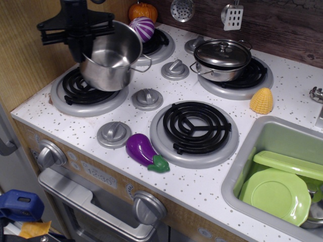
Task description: Put pot on stove which is near stove
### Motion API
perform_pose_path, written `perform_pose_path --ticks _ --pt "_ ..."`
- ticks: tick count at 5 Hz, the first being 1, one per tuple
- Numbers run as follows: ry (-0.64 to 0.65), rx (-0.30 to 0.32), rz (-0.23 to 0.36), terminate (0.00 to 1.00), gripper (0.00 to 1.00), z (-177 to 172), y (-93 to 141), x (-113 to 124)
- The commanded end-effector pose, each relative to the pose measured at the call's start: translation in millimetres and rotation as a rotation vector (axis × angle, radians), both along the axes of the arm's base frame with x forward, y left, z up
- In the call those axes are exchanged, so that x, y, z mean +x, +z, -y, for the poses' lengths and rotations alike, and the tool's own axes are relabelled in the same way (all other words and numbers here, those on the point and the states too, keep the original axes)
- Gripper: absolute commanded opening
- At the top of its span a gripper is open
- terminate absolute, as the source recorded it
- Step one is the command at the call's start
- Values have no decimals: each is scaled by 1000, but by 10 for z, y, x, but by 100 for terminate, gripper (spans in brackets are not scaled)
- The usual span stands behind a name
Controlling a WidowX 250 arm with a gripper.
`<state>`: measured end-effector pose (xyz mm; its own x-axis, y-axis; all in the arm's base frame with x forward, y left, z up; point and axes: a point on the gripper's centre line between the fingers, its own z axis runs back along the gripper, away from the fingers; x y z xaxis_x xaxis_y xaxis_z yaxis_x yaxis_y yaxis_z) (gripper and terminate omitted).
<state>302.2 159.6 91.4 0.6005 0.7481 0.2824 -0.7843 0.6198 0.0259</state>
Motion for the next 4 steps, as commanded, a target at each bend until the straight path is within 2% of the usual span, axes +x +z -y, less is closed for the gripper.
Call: perform_pose_path --ticks 1,3,4 --pt "7 38 60 0 0 -149 265 -13" --pt "15 30 58 0 0 -245 147 -69" --pt "-10 7 52 0 100 -280 79 -65"
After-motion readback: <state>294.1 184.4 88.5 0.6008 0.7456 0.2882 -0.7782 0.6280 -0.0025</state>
